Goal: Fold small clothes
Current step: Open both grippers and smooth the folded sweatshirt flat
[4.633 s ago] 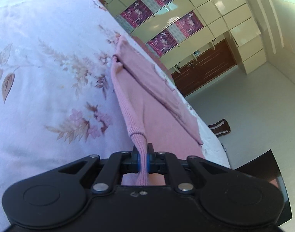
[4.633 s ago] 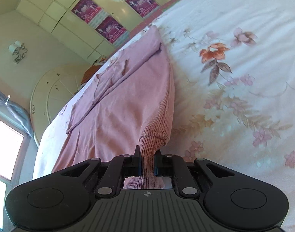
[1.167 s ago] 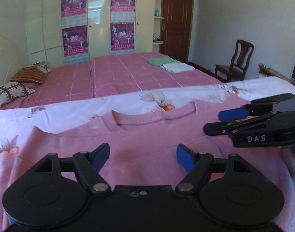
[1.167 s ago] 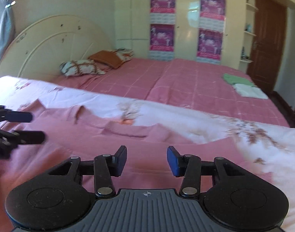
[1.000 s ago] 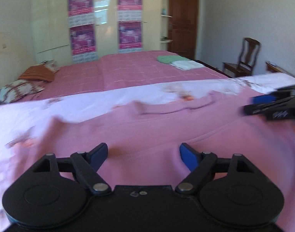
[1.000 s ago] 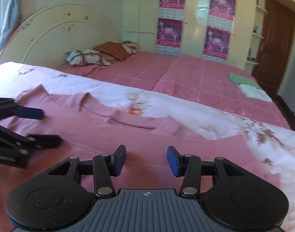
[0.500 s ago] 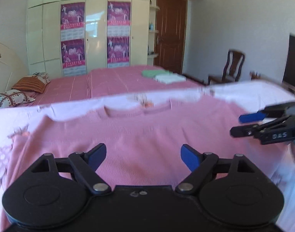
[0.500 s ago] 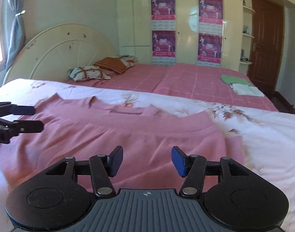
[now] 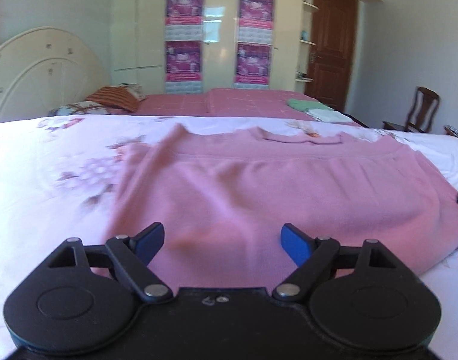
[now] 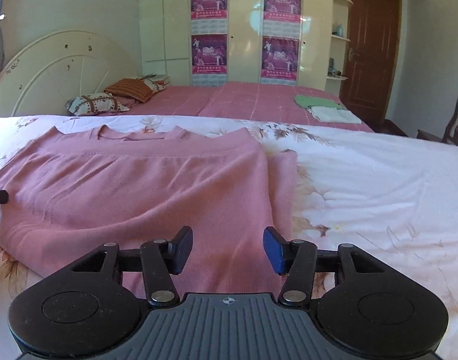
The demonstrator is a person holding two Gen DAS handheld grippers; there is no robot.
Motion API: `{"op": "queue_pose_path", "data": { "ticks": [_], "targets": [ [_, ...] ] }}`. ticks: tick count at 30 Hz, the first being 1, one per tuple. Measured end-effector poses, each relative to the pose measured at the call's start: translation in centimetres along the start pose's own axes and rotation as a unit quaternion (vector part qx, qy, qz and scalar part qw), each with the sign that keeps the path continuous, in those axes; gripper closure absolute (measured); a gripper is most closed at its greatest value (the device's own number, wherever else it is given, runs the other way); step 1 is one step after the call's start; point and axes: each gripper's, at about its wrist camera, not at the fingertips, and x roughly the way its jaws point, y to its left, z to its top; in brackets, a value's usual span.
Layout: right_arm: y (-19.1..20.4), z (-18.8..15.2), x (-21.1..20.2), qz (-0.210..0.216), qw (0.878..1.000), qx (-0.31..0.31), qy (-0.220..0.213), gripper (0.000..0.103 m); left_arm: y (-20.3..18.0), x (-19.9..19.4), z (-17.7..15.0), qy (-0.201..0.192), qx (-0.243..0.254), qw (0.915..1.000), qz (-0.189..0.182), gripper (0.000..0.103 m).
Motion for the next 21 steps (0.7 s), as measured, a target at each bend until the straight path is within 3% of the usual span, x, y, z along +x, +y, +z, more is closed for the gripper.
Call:
{"op": "queue_pose_path", "data": {
  "ticks": [4,7,10,11,12,13,15,17,18,19,21],
  "targets": [
    [-1.0,-1.4,-0.4,0.001,0.999,0.023,0.026,0.051,2.3,-0.2,-0.9,0.027,-0.010,0.9992,0.027,0.019],
    [-0.3,-1.6,-0.4,-0.006,0.999,0.002,0.035,0.051,2.3,-0.4,-1.6,0.037,0.007,0.9989,0.028,0.019],
    [-0.5,-1.7,-0.9,0.016,0.998,0.016,0.053,0.052,1.9,-0.4,-2.1,0.043,0.023,0.9982,0.035,0.018],
    [-0.6,-1.9,-0.8,0.026,0.997,0.016,0.070,0.056,2.0,-0.3,-2.1,0.044,0.019,0.9982,0.036,0.017],
    [-0.5,-2.2,-0.6,0.035,0.996,0.014,0.083,0.087,2.1,-0.2,-1.9,0.047,0.018,0.9981,0.036,0.017],
    [-0.3,-2.4,-0.8,0.038,0.996,-0.003,0.080,0.097,2.2,-0.2,-1.8,0.049,0.024,0.9974,0.046,0.017],
    [-0.2,-2.6,-1.4,0.029,0.995,-0.046,0.084,0.098,2.8,-0.1,-1.6,0.055,0.029,0.9950,0.079,0.017],
    [-1.3,-3.5,-2.0,0.027,0.995,-0.040,0.089,0.098,3.8,-0.3,-1.5,0.066,0.002,0.9954,0.070,0.017],
    [-1.5,-3.6,-2.3,0.027,0.995,-0.037,0.085,0.096,3.6,-1.0,-1.1,0.061,-0.002,0.9952,0.076,0.021],
    [-1.4,-3.3,-2.7,0.017,0.997,-0.035,0.073,0.080,2.8,-1.9,-0.7,0.042,0.003,0.9964,0.073,0.021],
    [-0.3,-2.2,-4.6,-0.033,0.998,-0.047,-0.001,0.047,0.6,-3.0,0.2,0.015,0.005,0.9994,0.029,0.020]
  ]
}}
